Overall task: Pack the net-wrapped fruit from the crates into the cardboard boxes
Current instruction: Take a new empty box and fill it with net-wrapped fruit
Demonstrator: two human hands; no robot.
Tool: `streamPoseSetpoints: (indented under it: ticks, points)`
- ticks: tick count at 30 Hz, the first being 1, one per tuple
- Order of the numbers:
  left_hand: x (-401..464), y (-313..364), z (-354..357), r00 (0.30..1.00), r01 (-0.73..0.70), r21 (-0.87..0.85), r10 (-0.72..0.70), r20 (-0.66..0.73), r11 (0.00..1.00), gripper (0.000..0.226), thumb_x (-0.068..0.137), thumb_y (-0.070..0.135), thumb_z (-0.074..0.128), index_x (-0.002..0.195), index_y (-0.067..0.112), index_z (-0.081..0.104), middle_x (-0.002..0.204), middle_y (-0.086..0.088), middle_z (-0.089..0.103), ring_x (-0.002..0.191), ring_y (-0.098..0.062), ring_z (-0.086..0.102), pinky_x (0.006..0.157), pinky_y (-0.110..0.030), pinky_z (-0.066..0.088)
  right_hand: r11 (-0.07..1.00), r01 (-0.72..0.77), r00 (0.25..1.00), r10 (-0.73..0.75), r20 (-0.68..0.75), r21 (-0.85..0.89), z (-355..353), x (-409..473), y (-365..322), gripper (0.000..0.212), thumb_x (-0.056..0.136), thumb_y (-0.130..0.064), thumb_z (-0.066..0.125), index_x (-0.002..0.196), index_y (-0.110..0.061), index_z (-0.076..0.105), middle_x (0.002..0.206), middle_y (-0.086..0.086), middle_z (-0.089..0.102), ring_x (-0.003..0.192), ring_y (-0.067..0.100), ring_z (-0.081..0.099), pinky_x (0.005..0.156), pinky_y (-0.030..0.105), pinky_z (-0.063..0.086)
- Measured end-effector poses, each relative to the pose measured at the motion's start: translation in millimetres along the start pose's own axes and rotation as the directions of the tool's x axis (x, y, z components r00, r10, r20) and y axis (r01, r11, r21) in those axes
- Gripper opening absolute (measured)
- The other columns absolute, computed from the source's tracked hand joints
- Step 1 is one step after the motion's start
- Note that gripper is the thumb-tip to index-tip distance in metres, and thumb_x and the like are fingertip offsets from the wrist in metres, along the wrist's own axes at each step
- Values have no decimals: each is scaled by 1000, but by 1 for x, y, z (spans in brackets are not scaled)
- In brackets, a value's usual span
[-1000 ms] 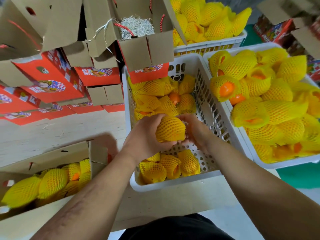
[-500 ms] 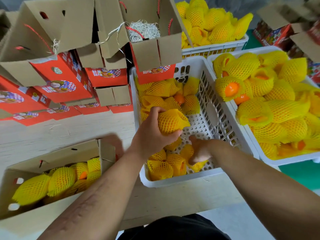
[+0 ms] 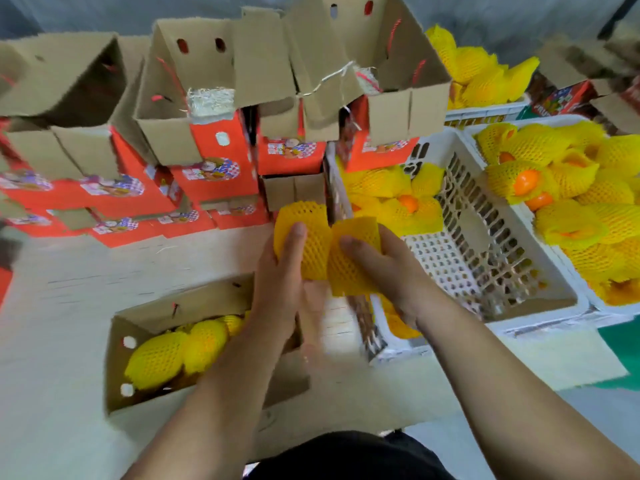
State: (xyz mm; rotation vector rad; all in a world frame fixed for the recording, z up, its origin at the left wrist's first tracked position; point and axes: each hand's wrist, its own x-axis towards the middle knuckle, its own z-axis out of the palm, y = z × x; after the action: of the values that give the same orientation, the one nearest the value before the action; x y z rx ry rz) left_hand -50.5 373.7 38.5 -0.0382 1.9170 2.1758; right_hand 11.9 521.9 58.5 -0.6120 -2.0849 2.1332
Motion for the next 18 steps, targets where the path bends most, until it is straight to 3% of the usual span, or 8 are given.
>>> streamPoseSetpoints:
  ticks: [3,6,9,10,12,14,16,18]
  points:
    - [-8,14,-89,999,16,29,-15,-32,999,43,76,73,64,114,53,64,112,24,72,109,-8,70,85,-39,61,993,-77,992,67,109,85,86,-9,5,26,86,-28,70,111,-23,68,101,-17,75,101,11,72,84,35,61]
    - [-11,20,-178,985,114,176,-89,-145,978,56,78,76,61,127,47,62,115,16,70,108,-13,69,82,-43,63,917,-325,932,270,241,231,156,-15,17,43,82,-15,57,123,-10,65,113,11,72,115,36,65,96,52,54]
    - [-12,17,-245,965,251,215,-227,-132,944,41,92,64,64,126,43,58,125,8,64,116,-21,63,72,-41,64,962,-139,952,195,237,-235,196,-17,37,49,80,-27,67,128,-22,63,116,5,71,110,25,67,98,45,56]
    - [-14,15,-259,960,274,230,-251,-124,934,34,95,58,64,124,43,56,123,10,62,113,-19,62,65,-34,63,886,-34,960,157,232,-462,203,-15,46,51,83,-28,71,132,-22,60,122,5,69,112,25,65,99,45,54]
    - [-18,11,-273,951,308,247,-295,-88,919,30,96,53,64,121,44,51,120,13,59,108,-15,61,62,-28,61,586,89,960,166,226,-806,210,-7,66,55,87,-24,73,138,-19,52,133,9,60,119,30,61,100,43,51]
    - [-18,8,-277,943,329,259,-332,-33,908,36,94,55,66,124,44,49,120,14,57,103,-12,60,69,-32,62,360,32,938,313,152,-933,215,1,78,60,90,-24,73,143,-20,46,140,11,55,126,34,58,103,43,50]
    - [-15,6,-276,943,299,389,-333,21,872,46,92,55,69,129,43,46,118,18,52,100,-6,56,78,-32,58,282,-18,902,418,106,-959,221,10,81,64,90,-32,76,144,-21,46,139,12,58,126,35,58,104,43,49]
    - [-12,3,-271,931,183,677,-347,113,713,56,89,53,73,134,40,43,116,15,47,101,-9,54,82,-30,50,251,-18,899,427,94,-968,228,16,81,61,90,-38,73,142,-22,47,137,10,60,125,34,58,103,44,50]
